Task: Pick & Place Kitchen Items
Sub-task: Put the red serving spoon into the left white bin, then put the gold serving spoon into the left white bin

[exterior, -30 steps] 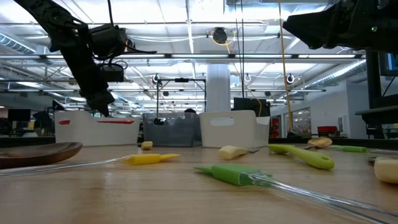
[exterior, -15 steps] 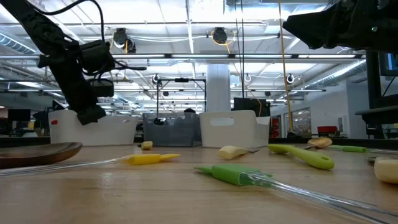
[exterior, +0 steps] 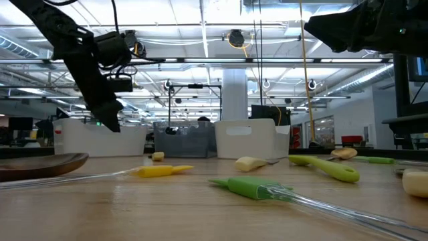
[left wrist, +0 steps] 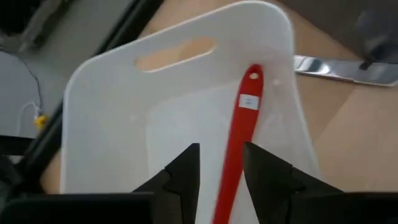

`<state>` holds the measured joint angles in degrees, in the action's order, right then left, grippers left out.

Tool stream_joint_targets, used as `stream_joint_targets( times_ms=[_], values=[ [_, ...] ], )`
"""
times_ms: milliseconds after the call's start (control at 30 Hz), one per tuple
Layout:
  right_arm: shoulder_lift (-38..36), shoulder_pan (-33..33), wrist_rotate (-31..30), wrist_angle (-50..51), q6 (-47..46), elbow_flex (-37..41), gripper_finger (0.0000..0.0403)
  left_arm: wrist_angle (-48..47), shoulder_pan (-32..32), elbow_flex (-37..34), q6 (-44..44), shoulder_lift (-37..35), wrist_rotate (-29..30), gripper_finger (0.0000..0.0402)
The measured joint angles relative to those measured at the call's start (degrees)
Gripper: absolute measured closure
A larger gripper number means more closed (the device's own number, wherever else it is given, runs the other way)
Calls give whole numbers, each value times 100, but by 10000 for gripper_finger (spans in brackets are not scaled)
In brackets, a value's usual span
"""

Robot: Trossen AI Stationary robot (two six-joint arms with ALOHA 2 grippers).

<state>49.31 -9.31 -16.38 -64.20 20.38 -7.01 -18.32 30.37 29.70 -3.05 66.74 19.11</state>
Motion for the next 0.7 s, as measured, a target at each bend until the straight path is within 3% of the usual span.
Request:
stream_joint_targets(
  times_ms=[367,700],
  values=[
    [-1,1,0,17,-4,0,209,-39,113,-647,434,4,166,308],
    [-1,-1,2,17,-168,0,209,144,-21,-277,438,2,192,325]
  ],
)
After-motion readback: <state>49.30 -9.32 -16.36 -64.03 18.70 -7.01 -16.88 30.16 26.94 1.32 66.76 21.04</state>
